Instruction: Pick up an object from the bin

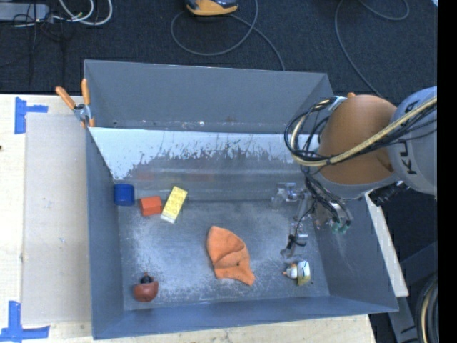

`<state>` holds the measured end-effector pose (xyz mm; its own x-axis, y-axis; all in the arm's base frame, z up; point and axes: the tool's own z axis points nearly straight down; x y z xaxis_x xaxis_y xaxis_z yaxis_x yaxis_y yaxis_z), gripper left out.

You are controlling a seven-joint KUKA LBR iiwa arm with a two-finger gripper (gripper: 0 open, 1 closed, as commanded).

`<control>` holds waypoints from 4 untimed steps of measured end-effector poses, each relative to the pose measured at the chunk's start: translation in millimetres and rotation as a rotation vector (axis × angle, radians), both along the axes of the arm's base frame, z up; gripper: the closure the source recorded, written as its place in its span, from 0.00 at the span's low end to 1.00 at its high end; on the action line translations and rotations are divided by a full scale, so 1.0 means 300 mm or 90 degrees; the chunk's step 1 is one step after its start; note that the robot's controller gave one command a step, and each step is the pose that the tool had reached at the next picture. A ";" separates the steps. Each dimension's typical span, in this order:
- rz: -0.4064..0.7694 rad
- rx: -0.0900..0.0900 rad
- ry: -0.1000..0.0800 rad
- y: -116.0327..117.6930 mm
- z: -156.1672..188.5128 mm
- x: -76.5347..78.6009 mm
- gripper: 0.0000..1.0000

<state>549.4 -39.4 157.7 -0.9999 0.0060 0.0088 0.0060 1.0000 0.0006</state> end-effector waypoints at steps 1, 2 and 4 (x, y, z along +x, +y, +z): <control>0.001 0.000 -0.004 0.000 0.015 0.005 0.00; 0.003 0.000 -0.007 0.077 -0.135 0.042 0.00; 0.060 0.000 -0.005 0.266 -0.261 -0.040 0.00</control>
Offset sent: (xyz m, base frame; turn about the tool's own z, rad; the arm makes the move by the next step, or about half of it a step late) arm 0.0180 0.0466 -0.0877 -0.0077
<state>537.5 40.5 79.2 -0.9961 -0.0883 0.0012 -0.0883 0.9961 0.0006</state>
